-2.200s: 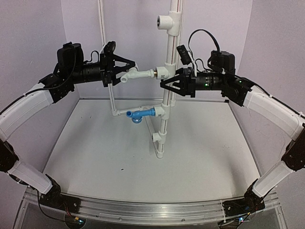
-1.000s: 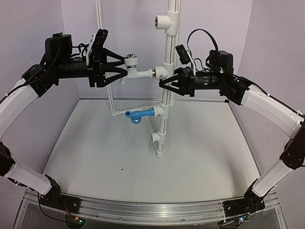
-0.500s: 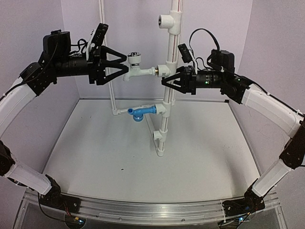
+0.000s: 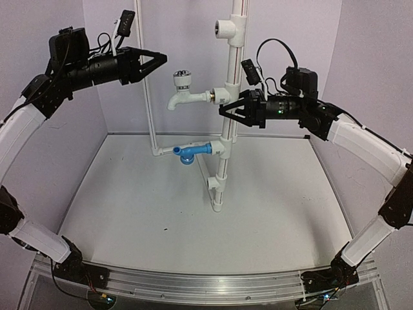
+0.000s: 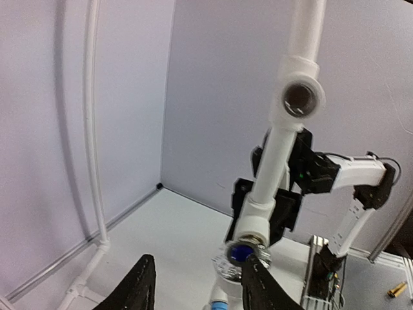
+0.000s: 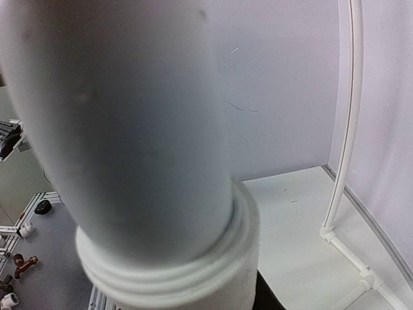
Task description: Install the water faucets
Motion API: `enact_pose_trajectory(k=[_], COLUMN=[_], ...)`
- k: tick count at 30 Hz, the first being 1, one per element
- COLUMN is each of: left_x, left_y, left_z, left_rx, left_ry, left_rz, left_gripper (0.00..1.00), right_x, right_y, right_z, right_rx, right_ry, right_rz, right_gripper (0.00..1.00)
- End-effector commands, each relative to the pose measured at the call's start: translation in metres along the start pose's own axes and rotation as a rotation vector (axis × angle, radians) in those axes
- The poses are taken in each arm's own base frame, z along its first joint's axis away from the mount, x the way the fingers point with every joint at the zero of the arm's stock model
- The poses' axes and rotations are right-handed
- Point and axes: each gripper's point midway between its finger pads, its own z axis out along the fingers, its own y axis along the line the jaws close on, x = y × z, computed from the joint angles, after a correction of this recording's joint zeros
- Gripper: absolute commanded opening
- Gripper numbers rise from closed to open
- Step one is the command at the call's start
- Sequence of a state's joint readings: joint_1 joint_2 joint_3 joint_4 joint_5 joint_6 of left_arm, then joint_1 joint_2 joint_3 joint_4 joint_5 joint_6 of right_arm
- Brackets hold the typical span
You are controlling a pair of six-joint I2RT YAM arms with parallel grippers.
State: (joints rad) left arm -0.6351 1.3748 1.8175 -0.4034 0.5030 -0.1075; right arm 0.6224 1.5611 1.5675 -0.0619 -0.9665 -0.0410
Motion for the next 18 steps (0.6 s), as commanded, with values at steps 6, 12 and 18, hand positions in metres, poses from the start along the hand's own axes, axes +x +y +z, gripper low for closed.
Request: enact_pose_trajectory(k=[6,12,18], left_x=[0.008,0.015,0.020], left_y=[0.031,0.024,-0.012], left_z=[0.014,0.030,0.039], left_rx=[-0.092,-0.027,0.145], left_ry=[0.063,0.099,0.118], left_rz=[-0.143,-0.140,-0.077], left_gripper=[0.32,0.30,0.30], right_x=[-0.013,-0.010,-0.011], right_y=[0.012,0.012,0.011], right_z=[-0.012,-0.012,-0.011], right_rx=[-0.004,-0.010,-0.007], right_ry=[-0.017,-0.013,-0.014], right_rz=[0.070,0.079,0.082], right_gripper=[0.00,0.00,0.00])
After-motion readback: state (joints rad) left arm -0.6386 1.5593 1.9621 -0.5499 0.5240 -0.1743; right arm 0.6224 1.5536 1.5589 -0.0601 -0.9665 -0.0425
